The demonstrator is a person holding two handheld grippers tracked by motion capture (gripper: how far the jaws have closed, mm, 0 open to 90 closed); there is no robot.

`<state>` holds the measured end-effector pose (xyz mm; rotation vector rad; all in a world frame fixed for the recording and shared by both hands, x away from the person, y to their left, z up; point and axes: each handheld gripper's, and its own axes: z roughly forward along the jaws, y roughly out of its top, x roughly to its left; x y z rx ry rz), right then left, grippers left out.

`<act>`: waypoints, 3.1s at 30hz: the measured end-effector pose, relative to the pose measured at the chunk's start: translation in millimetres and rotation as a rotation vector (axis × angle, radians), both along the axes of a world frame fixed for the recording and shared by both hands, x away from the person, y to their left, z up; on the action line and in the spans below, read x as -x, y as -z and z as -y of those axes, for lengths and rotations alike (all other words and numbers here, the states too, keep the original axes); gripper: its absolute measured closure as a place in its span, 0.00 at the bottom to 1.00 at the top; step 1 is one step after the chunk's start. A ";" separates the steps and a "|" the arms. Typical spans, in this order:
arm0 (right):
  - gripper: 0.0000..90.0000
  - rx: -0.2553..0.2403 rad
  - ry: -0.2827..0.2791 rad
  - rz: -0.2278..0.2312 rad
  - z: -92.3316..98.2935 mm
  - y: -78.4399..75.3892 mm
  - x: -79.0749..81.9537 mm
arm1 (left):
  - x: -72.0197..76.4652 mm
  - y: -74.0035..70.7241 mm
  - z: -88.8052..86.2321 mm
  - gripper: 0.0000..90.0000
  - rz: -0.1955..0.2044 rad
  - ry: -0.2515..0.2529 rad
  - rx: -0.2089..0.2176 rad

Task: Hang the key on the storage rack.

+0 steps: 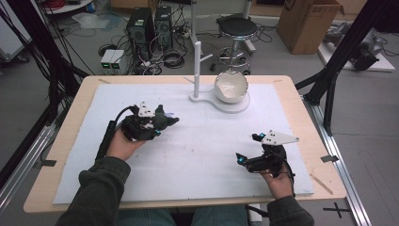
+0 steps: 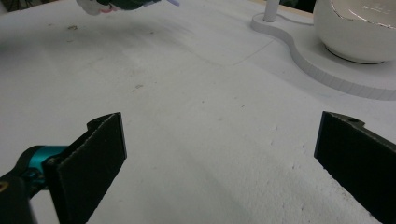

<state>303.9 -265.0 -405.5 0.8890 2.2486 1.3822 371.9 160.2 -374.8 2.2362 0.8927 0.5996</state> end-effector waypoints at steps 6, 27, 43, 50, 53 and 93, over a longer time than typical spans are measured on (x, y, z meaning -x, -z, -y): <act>0.02 -0.002 0.003 0.006 -0.5 -0.3 0.1 | 3.5 -1.2 -0.6 0.58 0.004 0.000 0.035; 0.02 -0.006 0.015 0.006 2.4 1.9 -1.8 | 18.6 -10.3 -5.4 0.58 0.070 0.004 0.136; 0.02 -0.014 0.019 0.007 3.4 1.7 -2.9 | 23.7 -12.2 2.0 0.58 0.124 0.035 0.227; 0.02 -0.009 0.014 0.006 1.9 0.9 -0.7 | 18.9 -9.1 7.0 0.58 0.142 0.020 0.232; 0.02 -0.002 0.005 0.010 0.7 1.1 -0.8 | 18.1 -9.1 10.5 0.58 0.163 0.012 0.237; 0.02 -0.013 -0.002 0.013 0.1 -0.8 -1.9 | -7.6 -44.6 33.3 0.59 0.210 -0.015 0.336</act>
